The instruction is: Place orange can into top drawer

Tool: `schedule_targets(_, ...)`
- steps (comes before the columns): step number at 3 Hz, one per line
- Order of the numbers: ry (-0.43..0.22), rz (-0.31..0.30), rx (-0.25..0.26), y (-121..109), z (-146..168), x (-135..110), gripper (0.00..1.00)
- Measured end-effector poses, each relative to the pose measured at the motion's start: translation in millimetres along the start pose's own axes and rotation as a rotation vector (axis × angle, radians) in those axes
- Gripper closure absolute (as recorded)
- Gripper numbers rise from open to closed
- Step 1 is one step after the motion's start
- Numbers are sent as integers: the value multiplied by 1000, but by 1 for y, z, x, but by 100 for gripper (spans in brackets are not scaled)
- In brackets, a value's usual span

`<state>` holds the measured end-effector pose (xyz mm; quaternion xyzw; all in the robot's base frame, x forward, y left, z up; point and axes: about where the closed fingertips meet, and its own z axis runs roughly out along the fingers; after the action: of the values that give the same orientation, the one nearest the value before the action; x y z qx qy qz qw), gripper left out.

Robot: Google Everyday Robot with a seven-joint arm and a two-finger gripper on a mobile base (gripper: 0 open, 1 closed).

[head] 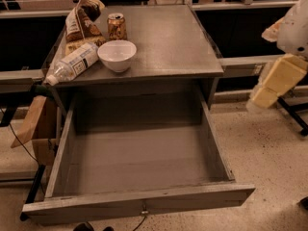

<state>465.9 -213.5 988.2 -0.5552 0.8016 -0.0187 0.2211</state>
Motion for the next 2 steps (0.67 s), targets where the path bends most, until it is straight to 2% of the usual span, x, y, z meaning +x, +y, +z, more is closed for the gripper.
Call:
schedule_targets(1, -155, 107, -15, -33, 23, -40, 0)
schedule_targets(2, -298, 194, -57, -63, 43, -90, 0)
